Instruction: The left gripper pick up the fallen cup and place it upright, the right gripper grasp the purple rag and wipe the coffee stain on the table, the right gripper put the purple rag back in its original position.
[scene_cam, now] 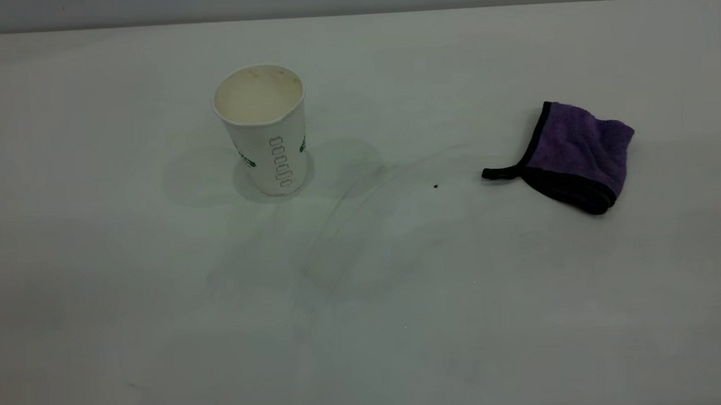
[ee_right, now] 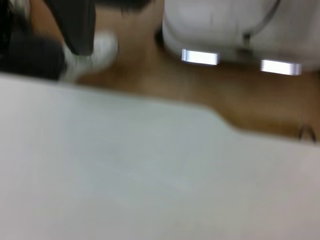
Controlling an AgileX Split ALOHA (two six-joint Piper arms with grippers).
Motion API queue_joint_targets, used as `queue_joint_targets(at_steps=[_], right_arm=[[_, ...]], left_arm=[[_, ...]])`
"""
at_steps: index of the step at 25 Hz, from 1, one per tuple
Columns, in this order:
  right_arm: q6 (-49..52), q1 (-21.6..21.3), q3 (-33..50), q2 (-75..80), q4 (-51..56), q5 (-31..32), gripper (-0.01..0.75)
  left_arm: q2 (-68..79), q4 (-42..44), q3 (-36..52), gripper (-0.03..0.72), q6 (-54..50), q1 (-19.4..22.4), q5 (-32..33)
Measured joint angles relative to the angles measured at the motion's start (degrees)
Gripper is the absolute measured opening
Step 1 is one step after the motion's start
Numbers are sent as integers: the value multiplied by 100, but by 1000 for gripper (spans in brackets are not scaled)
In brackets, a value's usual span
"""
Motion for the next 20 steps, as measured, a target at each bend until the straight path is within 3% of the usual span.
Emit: queue_joint_targets(at_steps=[3,20], right_arm=[[88,0,133,-526,-35,-321,345],[179,0,210,-1514,-27,-322,345]], left_arm=[[0,0,0,579,0,0,0],[0,0,0,578,0,0,0]])
